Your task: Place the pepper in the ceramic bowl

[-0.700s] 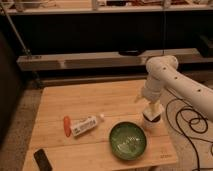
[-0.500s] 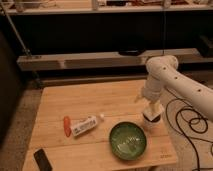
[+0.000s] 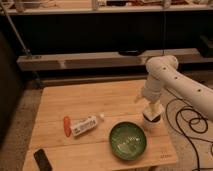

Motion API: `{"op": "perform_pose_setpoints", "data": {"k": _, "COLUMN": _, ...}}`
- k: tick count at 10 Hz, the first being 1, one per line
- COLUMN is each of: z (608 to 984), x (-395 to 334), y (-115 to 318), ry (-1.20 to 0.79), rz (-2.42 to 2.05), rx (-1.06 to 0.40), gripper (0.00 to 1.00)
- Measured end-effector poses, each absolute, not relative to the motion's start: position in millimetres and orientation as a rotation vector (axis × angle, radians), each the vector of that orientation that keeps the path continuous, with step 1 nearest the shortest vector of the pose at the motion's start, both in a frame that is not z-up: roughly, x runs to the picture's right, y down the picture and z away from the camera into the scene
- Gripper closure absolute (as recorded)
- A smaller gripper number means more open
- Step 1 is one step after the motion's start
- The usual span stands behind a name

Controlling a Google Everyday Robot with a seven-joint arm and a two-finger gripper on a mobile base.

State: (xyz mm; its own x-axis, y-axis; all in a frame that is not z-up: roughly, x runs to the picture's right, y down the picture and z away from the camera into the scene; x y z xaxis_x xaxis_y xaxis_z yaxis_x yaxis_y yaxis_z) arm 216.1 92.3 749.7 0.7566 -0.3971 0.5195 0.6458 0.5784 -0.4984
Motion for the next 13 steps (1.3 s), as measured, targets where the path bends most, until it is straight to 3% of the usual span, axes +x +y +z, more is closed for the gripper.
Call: {"op": "perform_pose_setpoints", "data": {"k": 13, "z": 747.8, "x": 183.4, "y": 86.1, "ry": -0.381, "rz": -0.645, "rx": -0.725, "gripper": 0.34}}
